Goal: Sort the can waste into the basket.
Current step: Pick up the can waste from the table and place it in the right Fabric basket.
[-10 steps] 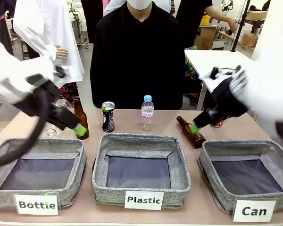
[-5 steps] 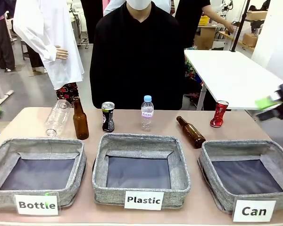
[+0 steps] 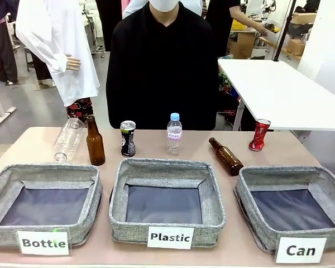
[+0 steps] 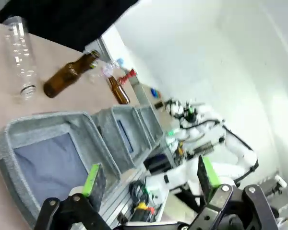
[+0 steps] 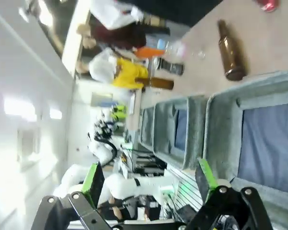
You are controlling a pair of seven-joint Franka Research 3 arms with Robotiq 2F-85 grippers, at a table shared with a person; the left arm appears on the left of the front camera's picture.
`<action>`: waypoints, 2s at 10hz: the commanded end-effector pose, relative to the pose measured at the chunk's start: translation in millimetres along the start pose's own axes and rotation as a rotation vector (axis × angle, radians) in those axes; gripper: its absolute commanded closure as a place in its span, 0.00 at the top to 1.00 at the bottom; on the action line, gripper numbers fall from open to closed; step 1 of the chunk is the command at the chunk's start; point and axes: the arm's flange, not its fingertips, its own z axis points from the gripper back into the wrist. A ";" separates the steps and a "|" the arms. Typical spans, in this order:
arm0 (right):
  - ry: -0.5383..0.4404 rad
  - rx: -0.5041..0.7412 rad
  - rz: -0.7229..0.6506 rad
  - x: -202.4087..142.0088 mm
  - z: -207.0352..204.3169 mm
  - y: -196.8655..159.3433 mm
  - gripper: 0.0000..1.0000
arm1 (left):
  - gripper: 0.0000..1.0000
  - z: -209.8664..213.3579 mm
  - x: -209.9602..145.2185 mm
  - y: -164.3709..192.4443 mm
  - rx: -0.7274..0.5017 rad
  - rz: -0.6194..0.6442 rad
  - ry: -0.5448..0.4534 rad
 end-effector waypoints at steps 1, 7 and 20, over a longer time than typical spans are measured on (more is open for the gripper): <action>-0.074 -0.014 0.000 15.9 -8.5 0.8 1.00 | 1.00 -18.0 -3.4 8.6 0.053 0.012 -0.080; -0.038 0.000 -0.024 6.8 -0.8 -9.8 1.00 | 1.00 0.2 -3.2 15.6 0.019 0.032 -0.054; -0.038 0.000 -0.024 6.8 -0.8 -9.8 1.00 | 1.00 -206.2 38.9 -72.9 0.585 -0.306 0.242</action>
